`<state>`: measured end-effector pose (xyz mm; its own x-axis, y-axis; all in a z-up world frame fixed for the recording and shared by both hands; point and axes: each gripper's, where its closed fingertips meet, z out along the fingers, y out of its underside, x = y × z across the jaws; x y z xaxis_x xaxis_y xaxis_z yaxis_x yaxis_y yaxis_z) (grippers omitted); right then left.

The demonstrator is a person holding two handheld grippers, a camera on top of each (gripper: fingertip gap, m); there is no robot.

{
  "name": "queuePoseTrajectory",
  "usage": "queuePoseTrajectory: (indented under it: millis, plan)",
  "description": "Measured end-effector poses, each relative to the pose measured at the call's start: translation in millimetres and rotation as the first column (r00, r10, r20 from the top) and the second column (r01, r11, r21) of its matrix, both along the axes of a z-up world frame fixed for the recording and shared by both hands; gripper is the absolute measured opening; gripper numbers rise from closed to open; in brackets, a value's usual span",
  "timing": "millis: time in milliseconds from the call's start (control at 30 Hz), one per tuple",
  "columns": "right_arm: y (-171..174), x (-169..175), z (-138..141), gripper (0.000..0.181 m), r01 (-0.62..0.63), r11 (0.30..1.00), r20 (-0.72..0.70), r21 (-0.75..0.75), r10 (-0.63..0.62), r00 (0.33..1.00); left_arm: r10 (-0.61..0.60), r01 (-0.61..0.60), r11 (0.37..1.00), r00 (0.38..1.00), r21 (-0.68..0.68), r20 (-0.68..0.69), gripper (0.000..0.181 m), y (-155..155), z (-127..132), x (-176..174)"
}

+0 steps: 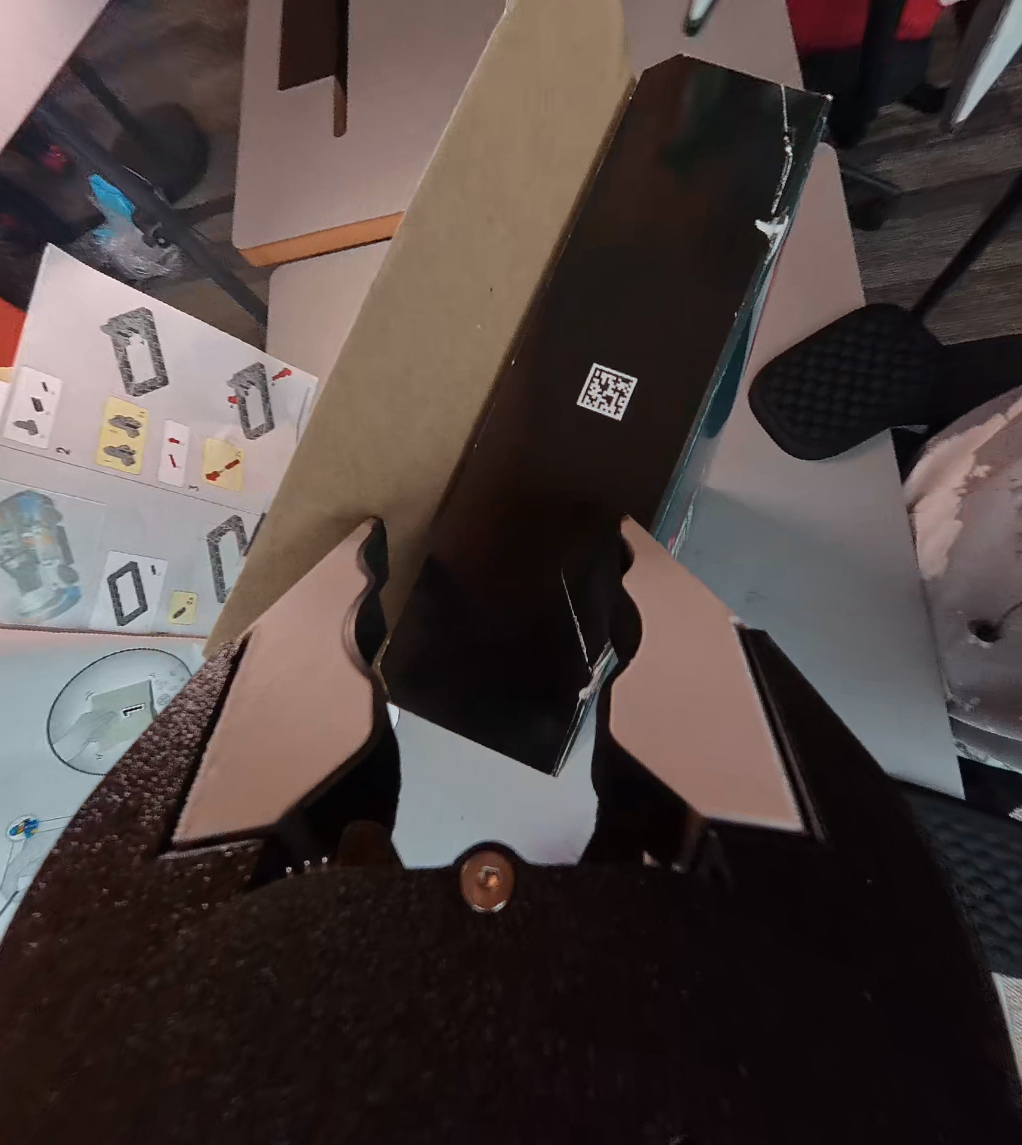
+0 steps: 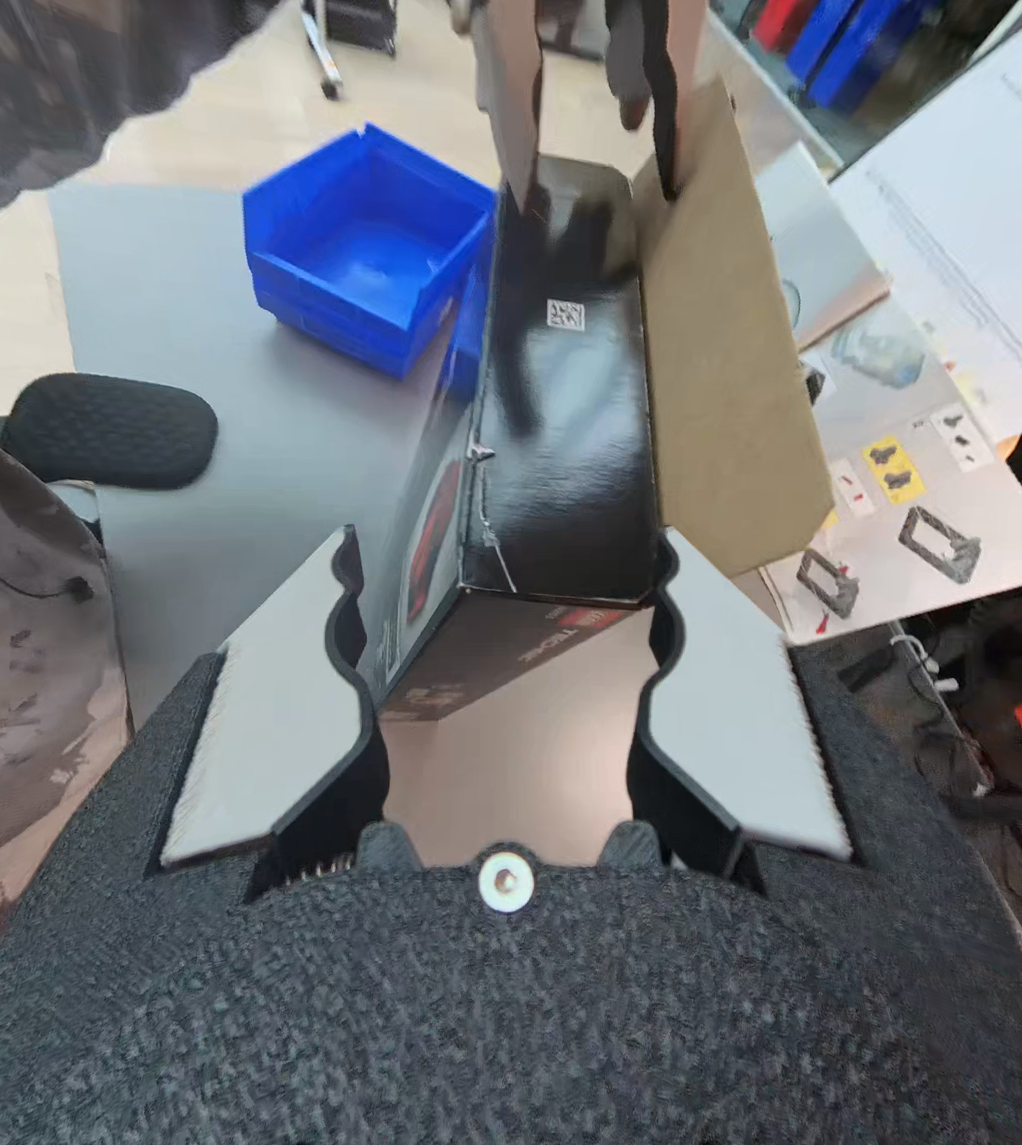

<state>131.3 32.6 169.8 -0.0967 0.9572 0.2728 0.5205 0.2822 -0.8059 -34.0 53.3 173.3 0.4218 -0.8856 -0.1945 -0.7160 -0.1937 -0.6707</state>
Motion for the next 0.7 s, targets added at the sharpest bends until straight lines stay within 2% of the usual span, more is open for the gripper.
queuePoseTrajectory:
  millis: [100, 167, 300, 333, 367, 433, 533, 600, 667, 700]
  plan:
    - [14.4, 4.6, -6.5, 0.1, 0.077, 0.996, 0.049, -0.053, -0.075, 0.996, -0.016, 0.013, 0.998, 0.999, -0.065, -0.048, 0.081, -4.0, -9.8, -10.8]
    - [16.9, 7.0, -8.0, 0.099, 0.102, 0.992, 0.008, -0.08, -0.102, 0.995, -0.023, 0.018, 0.999, 0.995, -0.047, -0.094, 0.087, -6.4, -14.3, -19.7]
    - [16.0, 7.2, -21.1, 0.089, 0.141, 0.975, -0.032, -0.173, -0.148, 0.988, -0.01, 0.009, 0.999, 1.0, -0.039, -0.029, 0.082, -10.3, -10.9, -30.4]
    - [16.5, 4.9, -18.6, 0.08, 0.146, 0.975, -0.075, -0.17, -0.161, 0.984, -0.008, 0.008, 0.999, 1.0, -0.034, -0.015, 0.081, -11.6, -10.6, -31.8]
    - [18.1, 4.3, -16.9, 0.072, 0.156, 0.977, -0.105, -0.146, -0.172, 0.98, -0.007, 0.007, 1.0, 1.0, -0.02, -0.013, 0.08, -12.7, -11.1, -33.4]
    - [16.7, 4.6, -16.2, 0.071, 0.171, 0.98, -0.132, -0.102, -0.183, 0.974, -0.004, 0.004, 1.0, 1.0, 0.012, -0.015, 0.078, -16.5, -11.3, -35.7]
    - [9.7, 7.0, -9.0, 0.058, 0.203, 0.978, -0.187, 0.042, -0.192, 0.963, 0.033, -0.03, 0.997, 0.999, 0.076, -0.038, 0.086, -19.4, -11.6, -45.3]
    - [-1.3, 5.1, -6.5, 0.056, 0.181, 0.978, -0.206, 0.1, -0.158, 0.966, 0.038, -0.038, 0.996, 0.999, 0.075, 0.008, 0.086, -25.0, -10.7, -46.3]
    - [-9.3, 2.9, 4.5, 0.051, 0.155, 0.956, -0.277, 0.25, -0.082, 0.957, 0.021, -0.024, 0.997, 0.999, 0.074, 0.043, 0.088, -33.6, -8.6, -44.7]
    - [-11.1, 4.2, 13.4, 0.037, 0.168, 0.91, -0.326, 0.379, -0.038, 0.945, -0.002, -0.003, 0.996, 0.998, 0.09, 0.064, 0.094, -39.0, -5.4, -42.3]
